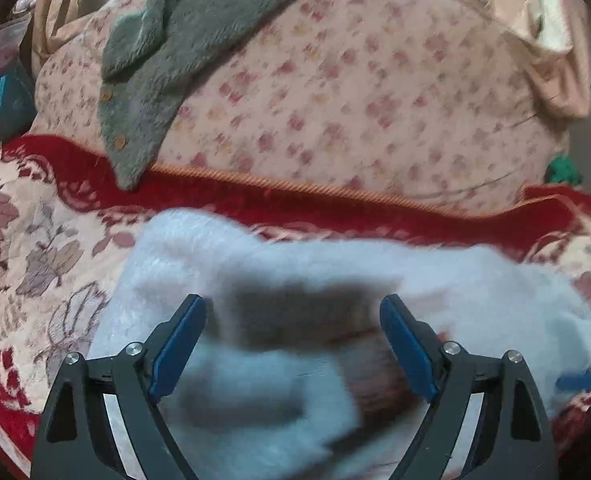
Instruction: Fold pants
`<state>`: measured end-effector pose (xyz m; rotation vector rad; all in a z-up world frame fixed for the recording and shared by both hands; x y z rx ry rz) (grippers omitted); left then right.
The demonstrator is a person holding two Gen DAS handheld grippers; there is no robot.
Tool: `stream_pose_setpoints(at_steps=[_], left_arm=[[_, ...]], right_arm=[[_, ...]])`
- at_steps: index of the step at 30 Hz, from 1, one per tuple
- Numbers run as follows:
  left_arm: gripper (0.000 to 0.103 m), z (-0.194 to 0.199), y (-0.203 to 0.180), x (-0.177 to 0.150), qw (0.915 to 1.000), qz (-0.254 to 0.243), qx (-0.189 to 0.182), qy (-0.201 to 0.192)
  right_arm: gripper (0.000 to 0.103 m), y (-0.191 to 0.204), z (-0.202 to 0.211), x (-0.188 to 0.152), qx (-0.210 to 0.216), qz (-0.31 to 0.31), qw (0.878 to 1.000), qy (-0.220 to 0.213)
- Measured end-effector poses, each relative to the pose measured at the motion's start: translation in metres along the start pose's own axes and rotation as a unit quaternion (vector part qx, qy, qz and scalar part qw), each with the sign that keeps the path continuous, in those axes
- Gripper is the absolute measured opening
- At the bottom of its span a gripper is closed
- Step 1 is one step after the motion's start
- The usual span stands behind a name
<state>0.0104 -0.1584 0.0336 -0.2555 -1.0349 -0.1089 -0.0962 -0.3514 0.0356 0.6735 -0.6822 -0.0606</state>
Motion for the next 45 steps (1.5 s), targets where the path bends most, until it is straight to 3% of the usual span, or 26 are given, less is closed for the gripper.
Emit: stream_pose_setpoints(at_steps=[4, 9, 13, 18, 22, 27, 31, 38, 41, 42, 43, 44, 45], left_arm=[[0.096, 0.008, -0.05, 0.011, 0.9974, -0.021, -0.067, -0.015], [0.096, -0.004, -0.121, 0.006, 0.9852, -0.06, -0.158, 0.024], [0.096, -0.023, -0.173, 0.004, 0.9666, -0.094, -0.23, 0.065], [0.096, -0.055, -0.221, 0.003, 0.9421, -0.132, -0.288, 0.109], [0.096, -0.086, -0.258, -0.012, 0.9088, -0.161, -0.342, 0.177], [0.096, -0.115, -0.281, -0.03, 0.8906, -0.206, -0.343, 0.216], [0.096, -0.122, -0.298, -0.043, 0.8722, -0.22, -0.365, 0.24], [0.096, -0.129, -0.321, -0.076, 0.8405, -0.278, -0.375, 0.275], [0.096, -0.132, -0.327, -0.085, 0.8329, -0.291, -0.376, 0.283], [0.096, -0.133, -0.327, -0.086, 0.8318, -0.287, -0.378, 0.288], [0.089, -0.136, -0.327, -0.088, 0.8307, -0.28, -0.381, 0.294], [0.075, -0.137, -0.327, -0.089, 0.8294, -0.268, -0.387, 0.301], [0.067, -0.137, -0.327, -0.09, 0.8282, -0.257, -0.392, 0.307]], right_arm=[[0.088, -0.037, 0.038, -0.032, -0.025, -0.079, 0.996, -0.009], [0.091, -0.08, 0.054, -0.046, -0.06, -0.154, 0.986, -0.038], [0.092, -0.102, 0.053, -0.046, -0.057, -0.191, 0.978, -0.063], [0.094, -0.109, 0.049, -0.032, -0.042, -0.189, 0.975, -0.107], [0.094, -0.11, 0.047, -0.026, -0.037, -0.176, 0.976, -0.124], [0.094, -0.109, 0.045, -0.021, -0.042, -0.153, 0.978, -0.137], [0.094, -0.111, 0.039, -0.014, -0.049, -0.146, 0.978, -0.144], [0.095, -0.117, 0.042, -0.009, -0.035, -0.171, 0.971, -0.162], [0.093, -0.118, 0.043, -0.007, -0.023, -0.186, 0.967, -0.172], [0.088, -0.121, 0.043, -0.006, -0.019, -0.195, 0.965, -0.173], [0.076, -0.123, 0.043, -0.007, -0.022, -0.198, 0.965, -0.171], [0.067, -0.128, 0.043, -0.008, -0.027, -0.203, 0.964, -0.169], [0.046, -0.134, 0.043, -0.011, -0.027, -0.215, 0.962, -0.169]])
Point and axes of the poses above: each gripper's, at about its wrist camera, not at the fingertips, and z roughly against the way its jaws point, y to its left, x to its top, the point moved 10 cm from there along -z, roughly the way its jaws point, and after that the axes turned 12 degrees about -y, right-handed, at the moved point
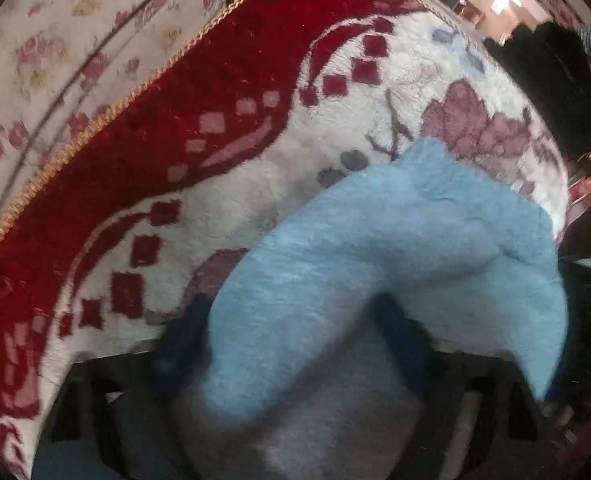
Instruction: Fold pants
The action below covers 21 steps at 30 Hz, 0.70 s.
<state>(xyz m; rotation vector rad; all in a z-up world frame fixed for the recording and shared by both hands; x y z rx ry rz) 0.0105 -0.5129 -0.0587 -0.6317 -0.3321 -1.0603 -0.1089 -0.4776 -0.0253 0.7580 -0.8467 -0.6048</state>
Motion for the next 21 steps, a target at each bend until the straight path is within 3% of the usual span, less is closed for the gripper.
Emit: stream_pose_setpoints(at_steps=[1, 2, 6, 9, 16, 21], left_arm=[[0.063, 0.001, 0.0, 0.0, 1.0, 0.004, -0.005, -0.005], [0.053, 0.003, -0.002, 0.001, 0.9999, 0.003, -0.008, -0.007], [0.032, 0.012, -0.005, 0.003, 0.9996, 0.011, -0.013, -0.022], [0.023, 0.028, -0.007, 0.007, 0.9988, 0.016, -0.016, -0.043], [0.021, 0.066, -0.013, 0.018, 0.9956, 0.026, -0.016, -0.088], [0.021, 0.119, -0.006, 0.03, 0.9889, 0.038, -0.007, -0.143]], right_arm=[[0.043, -0.005, 0.0, 0.0, 0.012, -0.028, 1.0, 0.004], [0.042, -0.004, 0.0, 0.001, 0.015, -0.033, 0.999, 0.005], [0.039, 0.01, 0.002, 0.004, 0.006, 0.015, 1.0, 0.002], [0.035, 0.019, 0.003, 0.009, 0.007, 0.03, 1.0, 0.0], [0.031, 0.062, 0.009, 0.023, 0.025, 0.093, 0.995, -0.013], [0.03, 0.11, 0.008, 0.035, 0.05, 0.145, 0.988, -0.02]])
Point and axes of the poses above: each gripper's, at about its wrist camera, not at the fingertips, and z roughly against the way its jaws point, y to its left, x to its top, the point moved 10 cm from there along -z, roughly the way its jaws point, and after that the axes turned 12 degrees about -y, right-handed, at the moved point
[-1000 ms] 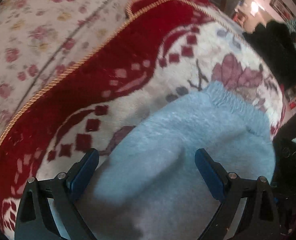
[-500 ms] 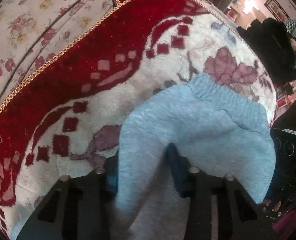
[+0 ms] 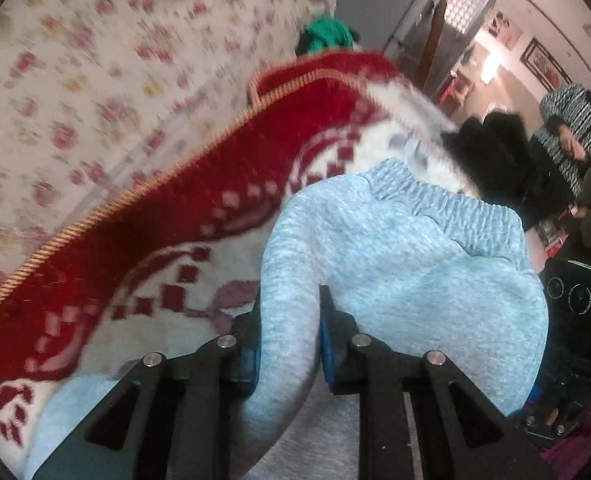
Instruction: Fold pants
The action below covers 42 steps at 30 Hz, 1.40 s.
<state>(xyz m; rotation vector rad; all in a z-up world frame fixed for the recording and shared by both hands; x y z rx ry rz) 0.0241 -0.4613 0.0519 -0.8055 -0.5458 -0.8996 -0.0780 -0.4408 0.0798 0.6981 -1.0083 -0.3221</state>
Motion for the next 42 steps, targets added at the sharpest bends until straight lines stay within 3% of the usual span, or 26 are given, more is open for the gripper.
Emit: stream_pose_setpoints(at_steps=[9, 17, 21, 27, 29, 31, 33, 37, 42], left_arm=[[0.021, 0.137, 0.046, 0.018, 0.9935, 0.033, 0.056, -0.094], [0.023, 0.239, 0.128, -0.05, 0.9757, 0.111, 0.13, -0.137], [0.022, 0.283, 0.185, -0.114, 0.9535, 0.163, 0.215, -0.135], [0.022, 0.36, 0.256, -0.221, 0.8961, 0.27, 0.326, -0.133], [0.024, 0.377, 0.257, -0.237, 0.8854, 0.283, 0.339, -0.144], [0.035, 0.389, 0.248, -0.24, 0.8837, 0.284, 0.336, -0.161], [0.049, 0.401, 0.234, -0.232, 0.8831, 0.267, 0.341, -0.18], [0.064, 0.415, 0.198, -0.199, 0.8903, 0.225, 0.326, -0.225], [0.065, 0.401, 0.151, -0.156, 0.904, 0.173, 0.304, -0.245]], right_arm=[[0.03, 0.112, -0.044, 0.018, 0.067, 0.112, 0.991, 0.012], [0.03, 0.202, -0.112, -0.04, 0.057, 0.261, 0.962, 0.057], [0.03, 0.231, -0.148, -0.089, 0.042, 0.342, 0.935, 0.078], [0.033, 0.222, -0.197, -0.182, 0.014, 0.434, 0.891, 0.131], [0.041, 0.222, -0.2, -0.193, 0.018, 0.434, 0.891, 0.131], [0.07, 0.227, -0.189, -0.199, 0.048, 0.419, 0.897, 0.132], [0.084, 0.236, -0.177, -0.203, 0.089, 0.385, 0.905, 0.156], [0.084, 0.237, -0.156, -0.19, 0.106, 0.342, 0.917, 0.173], [0.084, 0.209, -0.14, -0.144, 0.074, 0.243, 0.955, 0.156]])
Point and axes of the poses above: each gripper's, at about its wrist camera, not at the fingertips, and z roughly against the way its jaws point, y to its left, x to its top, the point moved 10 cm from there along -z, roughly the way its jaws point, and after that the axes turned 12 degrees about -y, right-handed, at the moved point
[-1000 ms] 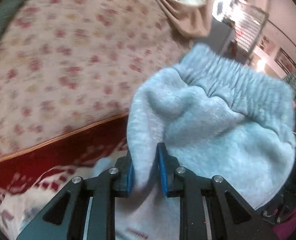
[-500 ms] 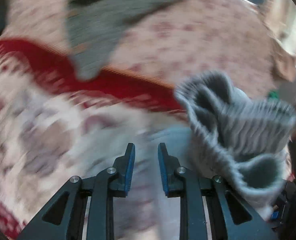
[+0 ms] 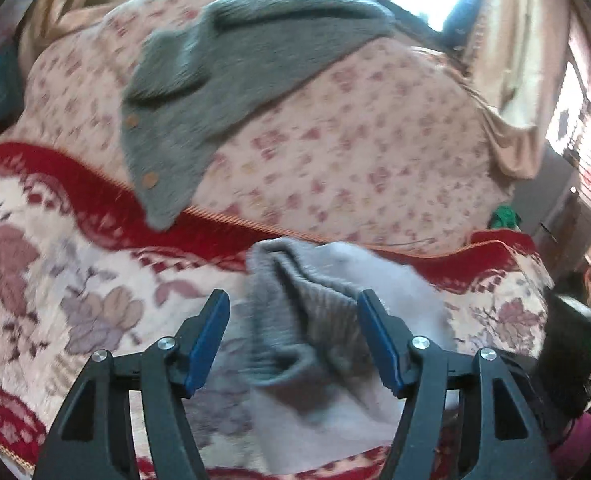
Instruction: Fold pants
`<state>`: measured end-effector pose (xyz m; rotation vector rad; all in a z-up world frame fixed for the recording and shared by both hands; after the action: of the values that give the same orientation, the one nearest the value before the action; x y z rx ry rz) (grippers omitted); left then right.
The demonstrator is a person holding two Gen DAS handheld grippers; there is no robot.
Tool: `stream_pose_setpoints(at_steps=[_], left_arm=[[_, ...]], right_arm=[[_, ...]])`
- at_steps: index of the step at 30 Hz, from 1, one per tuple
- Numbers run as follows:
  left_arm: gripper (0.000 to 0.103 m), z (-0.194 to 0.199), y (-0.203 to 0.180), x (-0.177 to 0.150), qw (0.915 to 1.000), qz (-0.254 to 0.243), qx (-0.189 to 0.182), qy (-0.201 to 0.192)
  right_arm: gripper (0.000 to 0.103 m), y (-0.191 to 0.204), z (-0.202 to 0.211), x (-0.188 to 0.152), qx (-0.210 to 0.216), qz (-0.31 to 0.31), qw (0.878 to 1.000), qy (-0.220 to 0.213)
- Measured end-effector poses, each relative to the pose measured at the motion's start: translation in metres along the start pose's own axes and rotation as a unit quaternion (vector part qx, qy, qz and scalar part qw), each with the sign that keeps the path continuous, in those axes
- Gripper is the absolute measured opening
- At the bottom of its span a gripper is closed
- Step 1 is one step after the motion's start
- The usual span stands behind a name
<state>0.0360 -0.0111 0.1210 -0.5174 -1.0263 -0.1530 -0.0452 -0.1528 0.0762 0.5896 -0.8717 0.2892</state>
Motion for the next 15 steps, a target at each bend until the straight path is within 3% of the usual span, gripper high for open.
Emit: stream_pose_setpoints(at_steps=[4, 7, 9, 12, 15], left_arm=[[0.065, -0.005, -0.031, 0.004, 0.9997, -0.024, 0.0, -0.004], [0.066, 0.0, -0.037, 0.011, 0.9995, -0.026, 0.01, -0.015], [0.075, 0.007, -0.034, 0.017, 0.9994, -0.012, 0.017, -0.029], [0.079, 0.019, -0.032, 0.027, 0.9981, -0.013, 0.029, -0.053], [0.081, 0.016, -0.039, 0.022, 0.9992, -0.004, 0.005, -0.04]], right_arm=[[0.084, -0.044, 0.012, 0.013, -0.073, -0.032, 0.997, -0.012], [0.084, -0.049, 0.011, 0.014, -0.076, -0.041, 0.996, -0.004], [0.084, -0.048, 0.008, 0.017, -0.082, -0.029, 0.996, -0.001], [0.084, -0.036, -0.004, 0.018, -0.072, -0.015, 0.997, 0.001], [0.084, -0.021, -0.023, 0.016, -0.058, 0.0, 0.998, 0.012]])
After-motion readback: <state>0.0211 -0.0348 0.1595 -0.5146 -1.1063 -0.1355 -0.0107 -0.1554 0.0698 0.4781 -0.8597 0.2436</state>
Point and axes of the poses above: each gripper's, at about its wrist camera, not at the fingertips, and z roughly against the way its jaws point, y to its left, x to its top, the point moved 10 cm from there along -z, roughly the way its jaws point, and after that the axes turned 12 degrees about -y, right-handed, at the moved point
